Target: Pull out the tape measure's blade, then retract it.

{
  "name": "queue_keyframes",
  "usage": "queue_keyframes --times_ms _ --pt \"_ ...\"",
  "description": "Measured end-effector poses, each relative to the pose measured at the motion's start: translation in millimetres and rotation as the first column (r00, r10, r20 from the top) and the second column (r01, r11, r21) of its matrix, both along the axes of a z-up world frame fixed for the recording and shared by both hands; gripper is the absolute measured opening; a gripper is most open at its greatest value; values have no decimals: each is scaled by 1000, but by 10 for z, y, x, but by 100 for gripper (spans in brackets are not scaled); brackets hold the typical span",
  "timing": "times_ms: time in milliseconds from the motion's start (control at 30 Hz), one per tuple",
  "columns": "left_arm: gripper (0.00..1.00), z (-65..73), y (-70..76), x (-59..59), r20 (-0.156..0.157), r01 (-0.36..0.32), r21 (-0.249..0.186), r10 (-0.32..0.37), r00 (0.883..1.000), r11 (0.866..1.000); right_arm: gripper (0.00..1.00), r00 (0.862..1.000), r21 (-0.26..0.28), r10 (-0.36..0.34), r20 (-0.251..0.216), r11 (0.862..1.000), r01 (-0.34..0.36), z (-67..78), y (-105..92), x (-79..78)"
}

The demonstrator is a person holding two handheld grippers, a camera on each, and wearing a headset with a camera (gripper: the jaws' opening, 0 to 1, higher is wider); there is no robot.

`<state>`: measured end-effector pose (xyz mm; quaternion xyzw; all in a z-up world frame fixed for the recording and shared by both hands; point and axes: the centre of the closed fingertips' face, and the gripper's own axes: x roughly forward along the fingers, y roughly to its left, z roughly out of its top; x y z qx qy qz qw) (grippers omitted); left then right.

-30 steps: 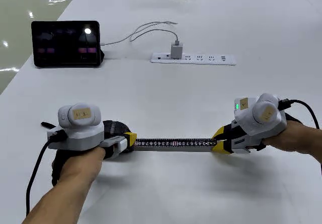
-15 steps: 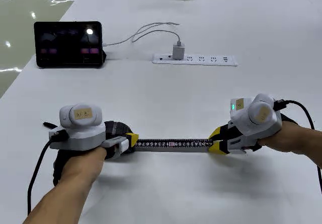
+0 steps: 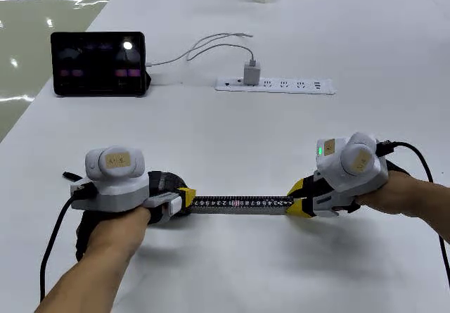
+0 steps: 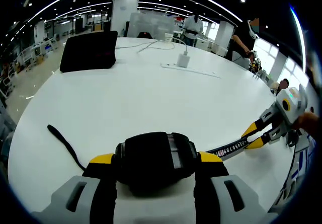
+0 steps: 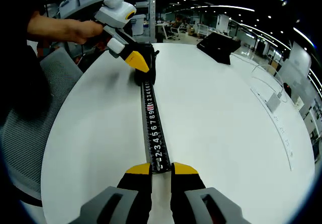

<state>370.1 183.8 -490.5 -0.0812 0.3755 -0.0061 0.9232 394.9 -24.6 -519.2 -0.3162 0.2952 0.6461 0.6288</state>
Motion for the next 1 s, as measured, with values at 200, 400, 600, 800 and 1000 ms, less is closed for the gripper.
queue_keyframes --times_ms 200,400,600,800,1000 --pt "57 -4 4 2 -2 0 -2 0 1000 1000 10 1000 3 4 -2 1000 -4 -1 47 -8" --pt "57 -10 5 4 -3 0 -4 0 1000 1000 10 1000 5 8 1 1000 -8 1 90 -8" --pt "57 -8 0 0 -4 0 -5 0 1000 1000 10 1000 8 11 -4 1000 -11 -8 141 -18" --pt "57 -6 -4 -3 -6 1 -6 -1 1000 1000 10 1000 14 14 -5 1000 -14 -20 208 -24" --pt "57 -3 -6 -6 -6 1 -8 -1 1000 1000 10 1000 21 18 -9 1000 -17 -24 276 -37"
